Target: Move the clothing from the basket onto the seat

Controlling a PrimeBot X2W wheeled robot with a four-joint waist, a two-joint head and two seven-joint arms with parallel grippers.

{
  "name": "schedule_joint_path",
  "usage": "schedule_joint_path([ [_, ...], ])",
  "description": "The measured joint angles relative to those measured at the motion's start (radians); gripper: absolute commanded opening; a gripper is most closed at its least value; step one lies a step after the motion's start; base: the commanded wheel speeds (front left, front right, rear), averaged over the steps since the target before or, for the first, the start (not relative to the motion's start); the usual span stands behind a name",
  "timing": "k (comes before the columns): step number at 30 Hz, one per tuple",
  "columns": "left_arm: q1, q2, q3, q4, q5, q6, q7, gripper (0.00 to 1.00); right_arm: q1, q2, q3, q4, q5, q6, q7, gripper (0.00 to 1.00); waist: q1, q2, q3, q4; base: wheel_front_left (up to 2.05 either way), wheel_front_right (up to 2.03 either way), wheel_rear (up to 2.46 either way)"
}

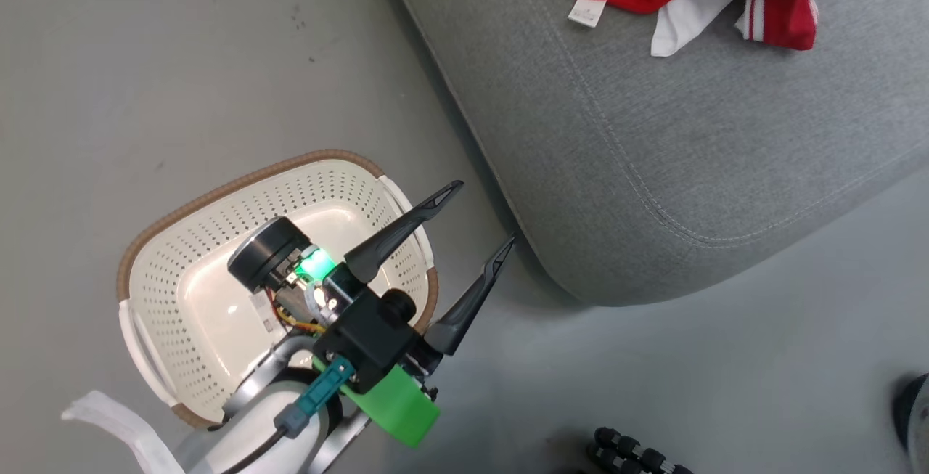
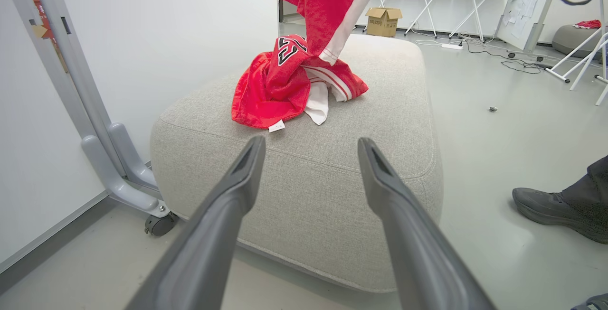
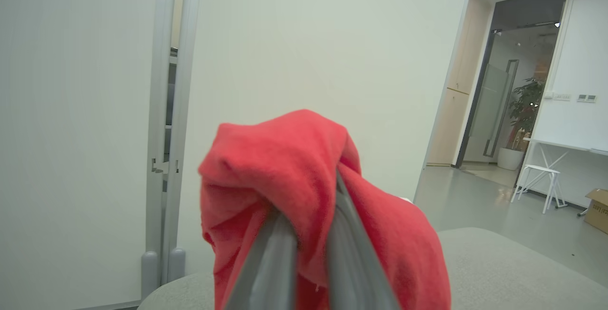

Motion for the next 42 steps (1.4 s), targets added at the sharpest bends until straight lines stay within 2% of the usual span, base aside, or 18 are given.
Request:
schedule_joint_path([
  [3,-0.042,0.007,-0.011,-0.006,0.005,-0.002,-0.002,1.00,-0.082,-0.062,-0.064,0.017,-0.011,0.000,0.031,0.00,0.0000,0.0000,0.048,0.025,0.00,0.00,0.00],
  [7,-0.081,0.010,-0.026,-0.006,0.007,-0.008,-0.013,1.00,-0.158,-0.117,-0.105,0.107,-0.027,0.000,0.063,0.00,0.0000,0.0000,0.109,0.063,0.00,0.00,0.00],
  [13,-0.112,0.007,-0.044,0.011,0.004,-0.009,-0.041,1.00,-0.177,-0.117,-0.124,0.313,-0.042,0.000,0.063,0.00,0.0001,0.0000,0.179,0.125,0.00,0.00,0.00],
  [14,-0.113,0.007,-0.046,0.016,0.002,-0.009,-0.043,1.00,-0.176,-0.108,-0.126,0.344,-0.043,0.000,0.055,0.14,0.0001,0.0000,0.188,0.135,0.00,0.00,0.00],
  [15,-0.113,0.006,-0.048,0.021,0.001,-0.009,-0.048,1.00,-0.173,-0.101,-0.127,0.375,-0.042,0.000,0.049,0.44,0.0001,0.0000,0.196,0.145,0.00,0.00,0.00],
  [16,-0.115,0.006,-0.049,0.025,0.000,-0.009,-0.051,1.00,-0.170,-0.096,-0.130,0.404,-0.042,0.000,0.049,0.65,0.0001,0.0000,0.202,0.152,0.00,0.00,0.00],
  [17,-0.117,0.005,-0.049,0.029,0.000,-0.009,-0.054,1.00,-0.164,-0.091,-0.139,0.439,-0.045,0.000,0.051,1.00,0.0002,0.0000,0.208,0.160,0.00,0.00,0.00],
  [22,-0.119,-0.005,-0.051,0.054,-0.009,-0.009,-0.063,1.00,-0.130,-0.069,-0.143,0.527,-0.040,0.000,0.009,1.00,0.0001,0.0000,0.216,0.183,0.00,0.00,0.00],
  [28,-0.117,-0.017,-0.049,0.076,-0.020,0.009,-0.100,1.00,-0.030,-0.039,-0.144,0.511,-0.023,0.000,-0.013,1.00,0.0000,0.0000,0.173,0.183,0.00,0.00,0.00],
  [33,-0.089,-0.027,-0.038,0.097,-0.046,0.030,-0.134,1.00,0.097,-0.001,-0.145,0.372,-0.043,0.000,-0.017,1.00,0.0000,-0.0001,0.119,0.182,0.00,0.00,0.00],
  [42,-0.022,-0.036,0.000,0.138,-0.073,0.096,-0.171,1.00,0.331,0.139,-0.079,0.124,-0.084,0.000,-0.017,1.00,-0.0001,0.0000,-0.002,0.192,0.00,0.00,0.00],
])
